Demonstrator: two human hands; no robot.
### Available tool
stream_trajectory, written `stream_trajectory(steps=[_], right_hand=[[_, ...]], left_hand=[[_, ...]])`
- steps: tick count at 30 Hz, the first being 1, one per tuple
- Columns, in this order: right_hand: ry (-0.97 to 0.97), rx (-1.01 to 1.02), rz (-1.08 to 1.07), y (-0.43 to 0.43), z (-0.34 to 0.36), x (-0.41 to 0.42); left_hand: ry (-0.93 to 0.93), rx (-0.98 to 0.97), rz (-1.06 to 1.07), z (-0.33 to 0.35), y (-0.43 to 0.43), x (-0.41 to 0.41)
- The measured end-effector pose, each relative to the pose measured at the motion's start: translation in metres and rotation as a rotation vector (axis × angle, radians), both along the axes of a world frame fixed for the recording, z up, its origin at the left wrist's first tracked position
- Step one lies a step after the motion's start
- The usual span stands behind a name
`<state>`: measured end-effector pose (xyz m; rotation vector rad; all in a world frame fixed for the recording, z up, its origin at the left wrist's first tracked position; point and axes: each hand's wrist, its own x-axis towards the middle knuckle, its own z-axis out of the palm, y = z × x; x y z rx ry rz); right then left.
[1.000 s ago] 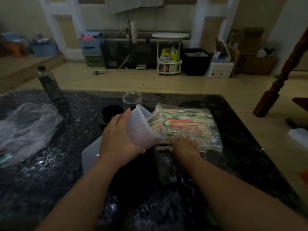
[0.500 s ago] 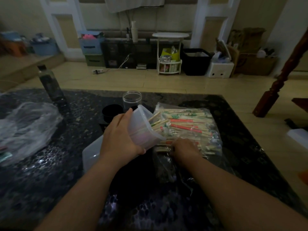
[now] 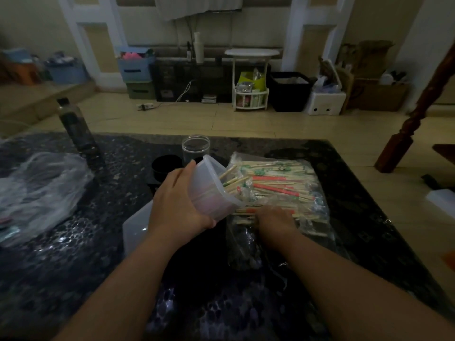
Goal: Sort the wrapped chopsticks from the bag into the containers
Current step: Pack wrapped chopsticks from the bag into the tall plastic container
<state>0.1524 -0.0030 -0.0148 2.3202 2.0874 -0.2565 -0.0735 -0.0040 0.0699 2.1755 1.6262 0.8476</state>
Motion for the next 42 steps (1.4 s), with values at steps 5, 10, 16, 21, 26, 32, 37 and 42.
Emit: stream_trajectory(steps=[5,10,16,21,26,32,37,42], right_hand=[[-0.044,0.023,0.057,0.001,-0.004,-0.003],[-0.023,0.164,0.052,-0.009,-0.005,-0.003],[-0.053,0.19,0.131,-0.03,0.01,-0.006],[-0.12,0.245,0.149,-0.054,0.028,-0.014],[-0.033,0.172,0.04,-0.078,0.05,-0.017],[-0.071,0.267,-0.034,-0.088,0.071,-0.017],[-0.03,0.312,0.027,-0.087,0.09,-0.01],[-0.068,0.41,0.063,-0.091,0.109,-0.006]], left_hand=[[0.001,0.009,-0.003,-0.001,-0.001,-0.001],[-0.002,0.012,-0.011,0.0,-0.002,-0.001],[0.015,0.003,-0.01,0.001,-0.003,-0.002],[0.028,0.003,-0.02,0.001,-0.006,-0.003],[0.032,0.008,-0.025,0.004,-0.014,-0.007],[0.069,0.009,-0.018,0.005,-0.022,-0.007],[0.087,0.011,-0.018,0.005,-0.024,-0.009],[0.128,0.01,-0.035,0.005,-0.024,-0.01]])
